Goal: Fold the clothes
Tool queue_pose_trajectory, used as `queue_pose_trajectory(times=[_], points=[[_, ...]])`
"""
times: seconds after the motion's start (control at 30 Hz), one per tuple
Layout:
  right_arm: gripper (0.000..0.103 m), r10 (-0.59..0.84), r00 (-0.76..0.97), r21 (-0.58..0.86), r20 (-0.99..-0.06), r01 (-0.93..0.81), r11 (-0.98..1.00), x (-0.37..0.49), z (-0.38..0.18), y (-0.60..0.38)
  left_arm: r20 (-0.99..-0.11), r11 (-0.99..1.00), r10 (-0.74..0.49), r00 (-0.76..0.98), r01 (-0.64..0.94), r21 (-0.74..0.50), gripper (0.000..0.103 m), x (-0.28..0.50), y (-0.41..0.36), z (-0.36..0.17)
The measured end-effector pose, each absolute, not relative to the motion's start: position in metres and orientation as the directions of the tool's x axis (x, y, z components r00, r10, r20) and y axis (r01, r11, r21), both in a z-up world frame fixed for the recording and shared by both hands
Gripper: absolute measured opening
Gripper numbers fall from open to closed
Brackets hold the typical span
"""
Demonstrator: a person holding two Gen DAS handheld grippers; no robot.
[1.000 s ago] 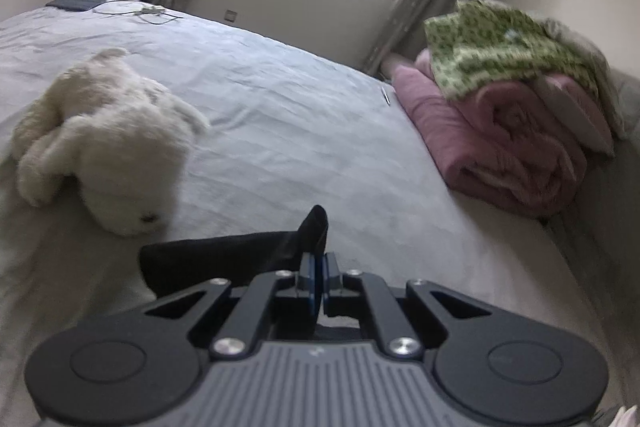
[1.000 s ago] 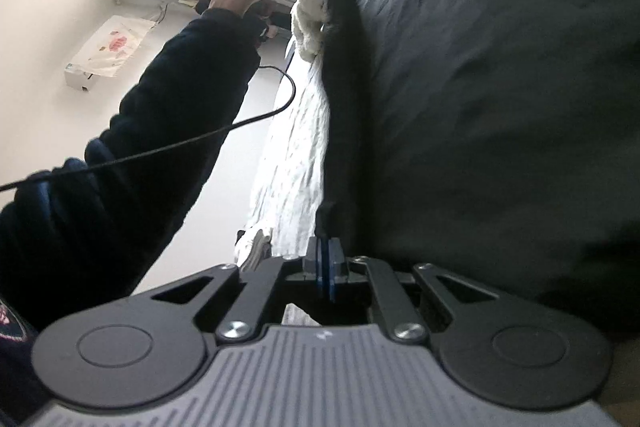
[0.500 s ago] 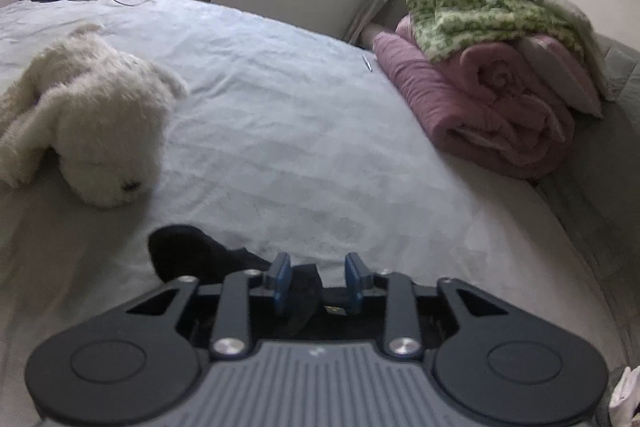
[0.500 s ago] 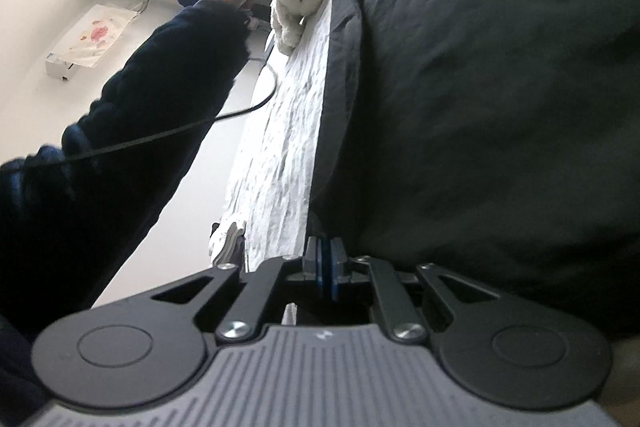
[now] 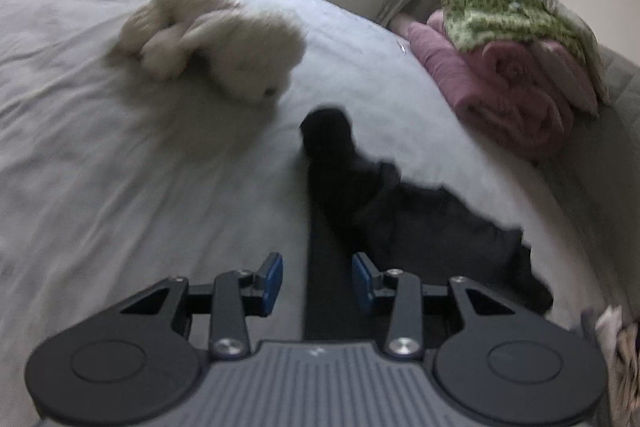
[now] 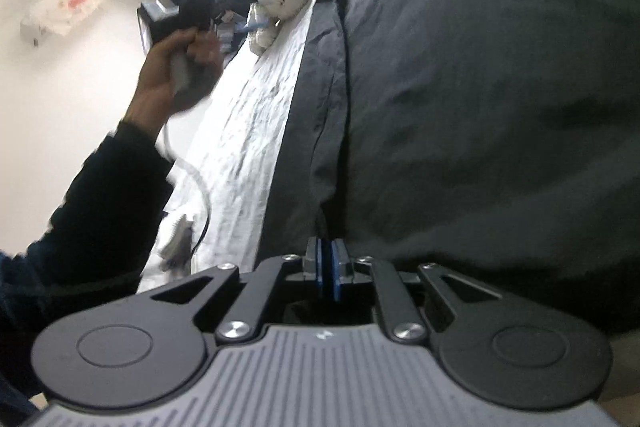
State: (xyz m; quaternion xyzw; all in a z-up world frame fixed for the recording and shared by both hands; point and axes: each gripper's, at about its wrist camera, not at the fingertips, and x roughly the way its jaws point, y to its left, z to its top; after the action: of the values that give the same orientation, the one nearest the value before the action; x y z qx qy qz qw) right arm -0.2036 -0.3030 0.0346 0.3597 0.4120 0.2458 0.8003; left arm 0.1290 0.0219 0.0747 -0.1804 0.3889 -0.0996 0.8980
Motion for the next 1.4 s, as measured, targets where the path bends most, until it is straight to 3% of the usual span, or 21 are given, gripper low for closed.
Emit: queue_pose_trajectory(times=[0.33,0.5,0.73,0.83,0.93,1.0,1.03,1.07,1.23,1.33,1.4], points=[[0.014,0.663,0.511,0.695,-0.548,-0.163,0.7,-0.186,0.05,-0.294,-0.753,0.931,-0.32,0.575,0.043,-0.362,0.043,0.03,0.032,0.044],[0.015,0.66,0.487,0.657,-0.572,-0.209,0.724,-0.181,0.053,-0.276,-0.759,0.934,-0.327,0.563,0.072,-0.349,0.043,-0.015,0.04,0.039],[0.015,0.55,0.523,0.449,-0.651,-0.318,0.835,-0.175,0.067,-0.246,-0.774,0.955,-0.294,0.56,0.143,-0.259,0.043,-0.06,0.027,0.035],[0.025,0.501,0.519,0.377,-0.693,-0.332,0.865,-0.17,0.063,-0.236,-0.772,0.958,-0.288,0.567,0.159,-0.24,0.043,-0.079,0.024,0.036],[0.025,0.455,0.53,0.305,-0.715,-0.348,0.886,-0.17,0.06,-0.227,-0.767,0.954,-0.301,0.567,0.173,-0.247,0.042,-0.099,0.023,0.036],[0.01,0.407,0.552,0.239,-0.728,-0.352,0.905,-0.171,0.06,-0.219,-0.766,0.946,-0.325,0.554,0.195,-0.261,0.039,-0.109,0.022,0.034],[0.004,0.391,0.56,0.222,-0.73,-0.347,0.911,-0.171,0.059,-0.218,-0.766,0.941,-0.339,0.546,0.208,-0.268,0.03,-0.114,0.021,0.033],[0.004,0.387,0.562,0.229,-0.731,-0.332,0.915,-0.171,0.059,-0.219,-0.766,0.936,-0.352,0.538,0.22,-0.275,0.025,-0.118,0.02,0.033],[0.003,0.457,0.549,0.435,-0.7,-0.18,0.882,-0.17,0.047,-0.254,-0.765,0.915,-0.398,0.507,0.276,-0.293,0.023,-0.134,0.015,0.025],[0.004,0.521,0.539,0.564,-0.661,-0.1,0.82,-0.167,0.038,-0.271,-0.768,0.921,-0.385,0.512,0.26,-0.289,0.003,-0.135,0.017,0.023],[0.004,0.569,0.532,0.639,-0.627,-0.066,0.766,-0.168,0.036,-0.278,-0.764,0.912,-0.41,0.498,0.219,-0.347,0.002,-0.133,0.027,0.025]])
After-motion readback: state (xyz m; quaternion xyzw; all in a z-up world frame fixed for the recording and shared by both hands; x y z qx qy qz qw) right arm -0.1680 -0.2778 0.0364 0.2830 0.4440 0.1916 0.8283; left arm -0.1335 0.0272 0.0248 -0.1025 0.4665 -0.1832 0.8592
